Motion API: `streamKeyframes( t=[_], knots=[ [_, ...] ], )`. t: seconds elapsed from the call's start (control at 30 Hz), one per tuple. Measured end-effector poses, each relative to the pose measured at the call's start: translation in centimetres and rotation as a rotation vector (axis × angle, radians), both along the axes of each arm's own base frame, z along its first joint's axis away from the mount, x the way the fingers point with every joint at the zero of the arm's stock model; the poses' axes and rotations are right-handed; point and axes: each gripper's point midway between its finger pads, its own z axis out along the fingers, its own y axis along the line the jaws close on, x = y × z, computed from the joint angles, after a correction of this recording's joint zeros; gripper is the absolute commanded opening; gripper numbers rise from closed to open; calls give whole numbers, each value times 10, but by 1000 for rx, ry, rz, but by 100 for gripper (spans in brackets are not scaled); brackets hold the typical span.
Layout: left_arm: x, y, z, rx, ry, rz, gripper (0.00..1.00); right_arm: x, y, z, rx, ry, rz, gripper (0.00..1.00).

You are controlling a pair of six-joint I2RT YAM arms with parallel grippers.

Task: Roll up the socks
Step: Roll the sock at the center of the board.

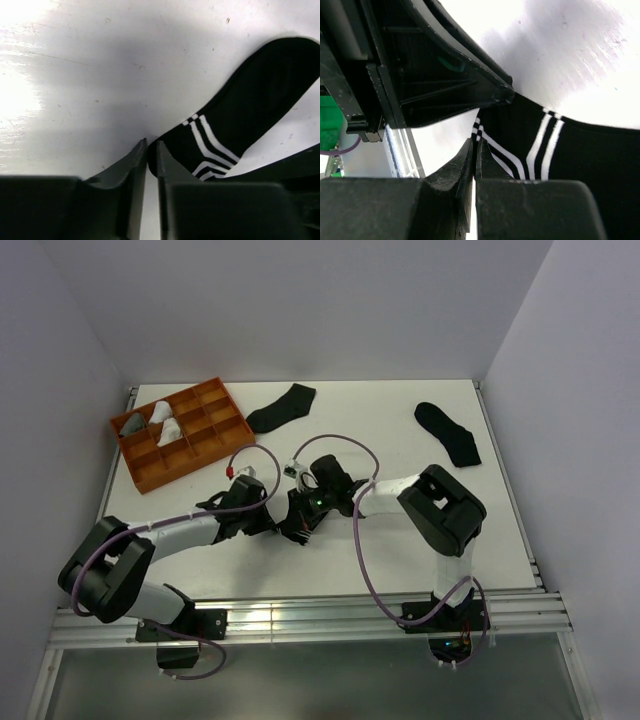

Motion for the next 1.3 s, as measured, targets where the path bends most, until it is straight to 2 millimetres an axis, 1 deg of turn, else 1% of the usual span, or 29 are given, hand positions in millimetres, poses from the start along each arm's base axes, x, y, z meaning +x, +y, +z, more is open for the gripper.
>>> streamKeyframes(
  t=[0.17, 0.33, 0.4, 0.6, 0.73, 0.77, 0.87, 0.9, 0.93, 0.97, 1.03, 1.07, 1.13, 1.17, 1.23, 1.3],
  knots=[
    [-3, -1, -2, 30, 8, -18, 8, 3, -4, 0, 6, 26, -25, 0],
    [-3, -3, -3, 42, 7, -34, 4, 11, -7, 3, 24, 55, -55, 0],
    [-2, -4, -3, 45, 6, -39, 2, 14, -9, 1, 29, 69, -66, 0],
    [0, -6, -3, 53, 3, -55, 1, 19, -19, -22, -10, 138, -101, 0],
    [0, -6, -2, 55, 1, -58, 1, 20, -21, -25, 0, 182, -104, 0],
    [0, -6, -2, 56, 1, -59, 2, 21, -22, -26, 3, 189, -105, 0],
    [-1, -5, -2, 61, 2, -60, 19, 22, -23, -26, 13, 209, -103, 0],
    [-2, -4, -1, 64, 3, -59, 31, 22, -24, -26, 14, 212, -103, 0],
    [-3, -2, 0, 69, 2, -59, 39, 23, -25, -26, 15, 214, -104, 0],
    [-4, -1, 3, 63, -2, -52, 52, 24, -25, -25, 17, 215, -105, 0],
    [-6, 1, 9, 52, -17, -39, 69, 24, -26, -25, 17, 219, -108, 0],
    [-8, 3, 14, 36, -28, -28, 79, 24, -26, -25, 18, 220, -108, 0],
    [-12, 5, 23, -3, -55, -4, 83, 24, -26, -25, 17, 225, -111, 0],
    [-14, 6, 27, -23, -67, 6, 82, 24, -25, -25, 17, 225, -113, 1],
    [-18, 7, 30, -65, -85, 25, 79, 24, -25, -25, 16, 229, -115, 3],
    [-21, 8, 29, -91, -91, 39, 72, 24, -25, -25, 16, 232, -117, 3]
  ],
)
